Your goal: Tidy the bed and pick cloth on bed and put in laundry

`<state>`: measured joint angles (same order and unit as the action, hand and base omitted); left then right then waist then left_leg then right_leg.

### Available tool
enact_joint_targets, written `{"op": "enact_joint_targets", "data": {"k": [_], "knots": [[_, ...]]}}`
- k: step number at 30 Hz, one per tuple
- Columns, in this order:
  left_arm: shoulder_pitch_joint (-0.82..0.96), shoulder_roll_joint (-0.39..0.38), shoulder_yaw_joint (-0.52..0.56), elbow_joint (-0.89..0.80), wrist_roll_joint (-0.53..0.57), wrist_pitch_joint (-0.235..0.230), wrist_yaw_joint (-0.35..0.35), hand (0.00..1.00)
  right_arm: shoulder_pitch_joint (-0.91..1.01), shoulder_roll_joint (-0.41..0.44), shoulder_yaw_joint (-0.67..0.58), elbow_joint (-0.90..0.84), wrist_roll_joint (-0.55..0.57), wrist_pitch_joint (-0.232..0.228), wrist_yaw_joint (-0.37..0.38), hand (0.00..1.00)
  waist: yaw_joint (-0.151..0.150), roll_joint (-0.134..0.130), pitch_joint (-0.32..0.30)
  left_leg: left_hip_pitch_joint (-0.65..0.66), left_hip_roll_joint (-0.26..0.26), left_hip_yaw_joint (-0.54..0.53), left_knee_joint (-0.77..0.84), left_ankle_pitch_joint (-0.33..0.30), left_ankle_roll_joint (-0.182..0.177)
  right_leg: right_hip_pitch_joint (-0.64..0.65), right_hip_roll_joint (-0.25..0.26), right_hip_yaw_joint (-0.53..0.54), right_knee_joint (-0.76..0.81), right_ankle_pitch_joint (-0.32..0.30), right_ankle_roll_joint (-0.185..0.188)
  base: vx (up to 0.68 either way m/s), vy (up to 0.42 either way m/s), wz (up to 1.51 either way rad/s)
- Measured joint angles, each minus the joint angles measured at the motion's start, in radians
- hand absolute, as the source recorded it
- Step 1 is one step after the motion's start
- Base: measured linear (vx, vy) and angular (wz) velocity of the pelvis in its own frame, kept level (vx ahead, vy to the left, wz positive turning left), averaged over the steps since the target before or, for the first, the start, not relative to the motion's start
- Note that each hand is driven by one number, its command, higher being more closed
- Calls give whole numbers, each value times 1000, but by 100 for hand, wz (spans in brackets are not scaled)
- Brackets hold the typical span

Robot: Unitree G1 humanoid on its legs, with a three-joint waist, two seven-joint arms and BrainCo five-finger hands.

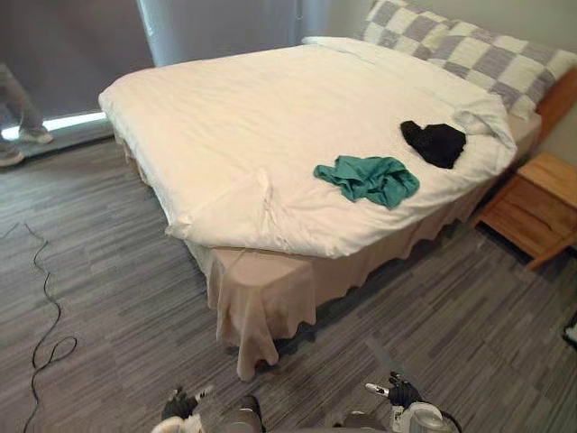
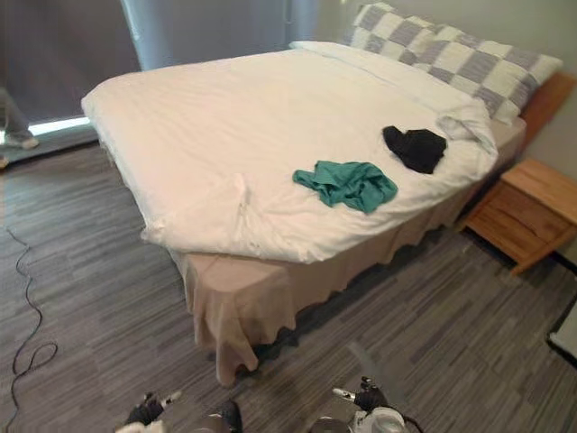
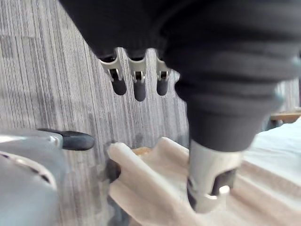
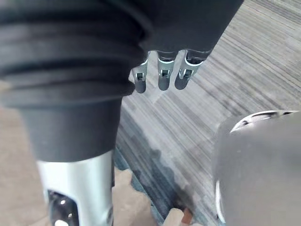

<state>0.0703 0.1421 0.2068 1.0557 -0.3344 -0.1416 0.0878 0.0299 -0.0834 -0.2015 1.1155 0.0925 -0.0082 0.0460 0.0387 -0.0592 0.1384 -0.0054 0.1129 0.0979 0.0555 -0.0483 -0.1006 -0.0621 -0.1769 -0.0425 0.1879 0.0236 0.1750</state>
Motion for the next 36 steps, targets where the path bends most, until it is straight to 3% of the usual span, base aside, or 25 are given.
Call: {"op": "enact_joint_targets", "data": {"k": [1,3,5,6,8,10,14,21,25,27,28,32,36], "knots": [[6,-11,11,0,1,-1,1,0,-2,5,11,0,10,10,1,0,4,9,-2,5,29,11,3,-6,-18,16,15,-12,-7,-19,18,311,-418,65],[22,-82,15,0,16,-4,0,0,-20,-8,29,-2,39,43,7,0,11,70,-11,21,133,83,-13,36,-75,54,82,-84,-43,-41,-14,283,-303,44],[40,-120,26,-3,12,-6,0,0,-24,-23,29,-2,45,69,14,0,18,91,-14,44,153,92,-42,60,-82,77,108,-101,-51,-58,-35,166,-164,21],[40,-121,26,-3,12,-5,1,0,-24,-23,29,-2,46,78,14,0,18,98,-18,45,156,99,-41,67,-82,87,111,-110,-55,-65,-40,121,-133,30],[41,-120,27,-3,12,-4,7,0,-15,-20,19,-1,47,100,11,0,15,87,-26,43,157,136,-41,86,-72,105,110,-144,-61,-91,-56,81,-103,36],[43,-118,39,-1,11,-3,25,0,3,-16,-23,-1,66,111,8,0,19,75,-38,45,137,183,-56,94,-63,116,99,-178,-88,-140,-98,14,-50,27],[42,-106,44,24,-5,-14,88,0,35,-45,-105,-1,66,113,8,0,4,96,-52,79,79,213,-132,122,-32,131,54,-207,-91,-156,-81,7,50,21],[-4,149,214,-132,-101,-123,132,0,99,-36,-119,-1,63,95,22,0,2,68,-70,94,36,196,-166,126,-34,194,19,-257,-133,-146,-60,49,56,19],[-71,246,242,-324,-72,-167,191,0,130,-32,-83,-11,66,92,13,0,0,66,-73,95,34,256,-167,102,-34,228,3,-288,-164,-139,-52,28,32,21],[-102,266,238,-455,8,-188,217,0,148,-31,-60,-33,69,91,7,0,-4,65,-74,97,33,312,-167,105,-37,242,-10,-309,-175,-133,-42,80,45,26],[-109,305,221,-556,100,-204,228,0,155,-29,-31,-45,69,87,0,0,-2,60,-78,99,24,319,-167,109,-32,244,-19,-306,-178,-133,-43,147,58,12],[-194,427,118,-696,236,-209,190,0,165,-32,5,-49,82,88,-12,0,-1,43,-96,118,14,338,-167,114,-38,260,-28,-301,-178,-124,-46,119,23,3],[-325,455,-44,-797,330,-215,114,0,170,-36,14,-50,83,91,-16,0,-10,57,-120,121,41,416,-161,142,-43,244,-10,-251,-160,-86,-66,52,-1,-5]]}}
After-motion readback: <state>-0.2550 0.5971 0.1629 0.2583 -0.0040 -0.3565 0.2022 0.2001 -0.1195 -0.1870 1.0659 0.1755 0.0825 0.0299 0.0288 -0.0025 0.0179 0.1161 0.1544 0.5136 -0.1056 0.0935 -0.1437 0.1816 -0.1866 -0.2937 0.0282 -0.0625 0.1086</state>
